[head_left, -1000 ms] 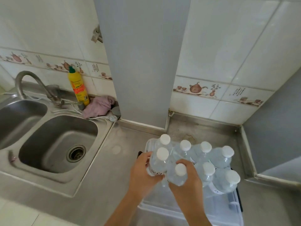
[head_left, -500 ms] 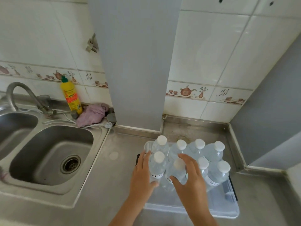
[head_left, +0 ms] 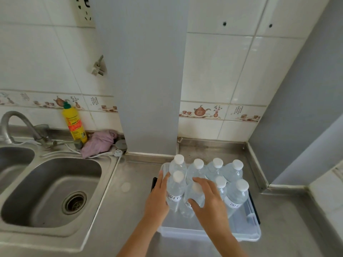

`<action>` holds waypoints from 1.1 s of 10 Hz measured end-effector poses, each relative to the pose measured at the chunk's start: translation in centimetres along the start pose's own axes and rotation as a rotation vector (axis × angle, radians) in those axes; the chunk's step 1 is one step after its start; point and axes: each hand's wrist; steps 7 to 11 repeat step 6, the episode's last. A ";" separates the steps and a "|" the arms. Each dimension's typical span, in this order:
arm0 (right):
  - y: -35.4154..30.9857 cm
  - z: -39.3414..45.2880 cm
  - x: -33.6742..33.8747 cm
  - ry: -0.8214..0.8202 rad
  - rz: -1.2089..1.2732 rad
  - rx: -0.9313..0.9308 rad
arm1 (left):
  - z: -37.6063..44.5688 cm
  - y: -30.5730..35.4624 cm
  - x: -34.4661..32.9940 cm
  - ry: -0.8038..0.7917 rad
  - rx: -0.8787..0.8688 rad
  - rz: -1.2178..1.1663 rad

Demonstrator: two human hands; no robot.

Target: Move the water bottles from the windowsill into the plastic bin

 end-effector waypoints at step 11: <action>-0.6 -4.3 0.7 -0.013 -0.008 -0.145 | -4.3 0.1 3.4 0.043 -0.220 0.014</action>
Point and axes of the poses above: each hand's wrist, its own z-axis towards the middle knuckle, its own x-axis out of the back of the hand, y = z × x, and after that the axes turned 11 degrees about -x, right-handed
